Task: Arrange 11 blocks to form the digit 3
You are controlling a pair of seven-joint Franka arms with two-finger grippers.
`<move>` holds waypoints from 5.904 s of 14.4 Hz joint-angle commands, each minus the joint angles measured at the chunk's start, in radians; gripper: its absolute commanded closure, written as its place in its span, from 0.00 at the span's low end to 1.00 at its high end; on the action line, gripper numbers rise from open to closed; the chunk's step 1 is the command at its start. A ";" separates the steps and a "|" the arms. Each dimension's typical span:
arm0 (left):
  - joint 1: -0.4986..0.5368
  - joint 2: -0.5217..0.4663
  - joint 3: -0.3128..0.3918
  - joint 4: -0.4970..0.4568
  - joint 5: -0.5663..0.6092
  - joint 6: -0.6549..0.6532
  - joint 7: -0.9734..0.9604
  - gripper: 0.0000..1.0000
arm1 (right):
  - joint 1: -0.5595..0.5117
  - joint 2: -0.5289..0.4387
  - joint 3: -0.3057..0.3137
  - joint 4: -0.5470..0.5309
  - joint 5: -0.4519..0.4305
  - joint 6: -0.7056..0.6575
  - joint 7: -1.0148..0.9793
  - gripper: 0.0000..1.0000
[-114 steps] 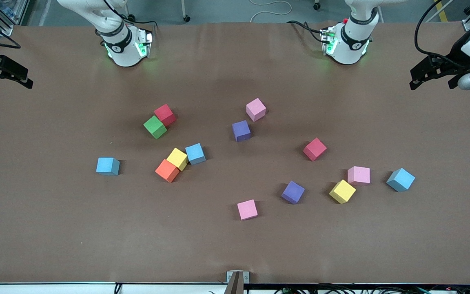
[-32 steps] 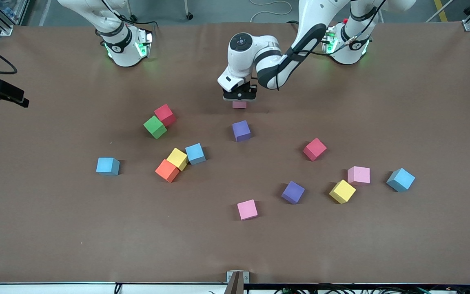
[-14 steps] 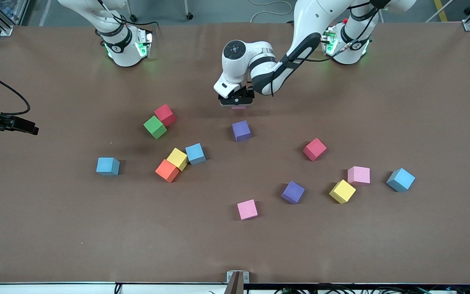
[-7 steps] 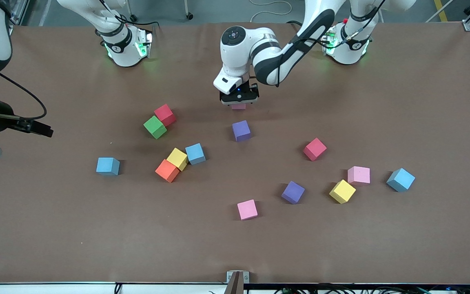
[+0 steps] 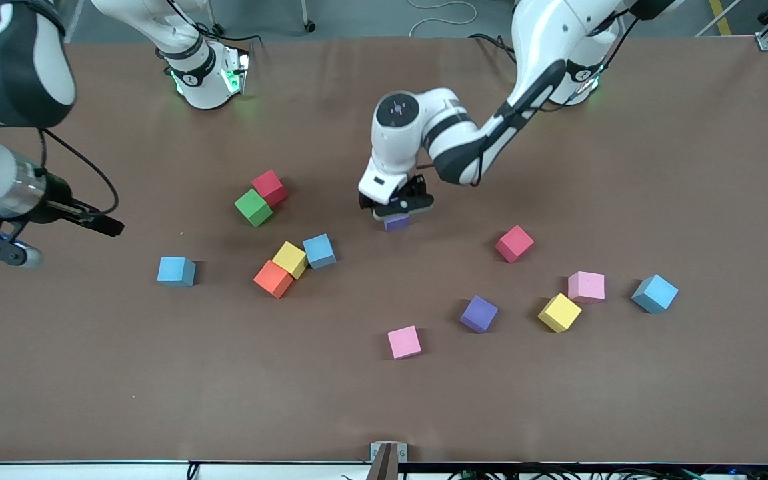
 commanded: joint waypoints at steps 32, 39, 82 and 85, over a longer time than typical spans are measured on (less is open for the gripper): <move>0.226 -0.257 -0.152 -0.362 -0.158 -0.088 -0.847 0.69 | 0.416 -0.235 0.005 -1.110 0.092 1.090 0.767 0.00; 0.212 -0.317 -0.192 -0.568 -0.152 0.194 -1.264 0.69 | 0.439 -0.114 0.003 -1.110 0.092 1.172 0.767 0.00; 0.118 -0.197 -0.189 -0.545 -0.046 0.287 -1.611 0.63 | 0.769 0.134 0.008 -0.842 0.095 1.177 1.471 0.98; 0.118 -0.197 -0.189 -0.545 -0.046 0.287 -1.611 0.63 | 0.792 0.133 0.008 -0.842 0.095 1.177 1.500 0.98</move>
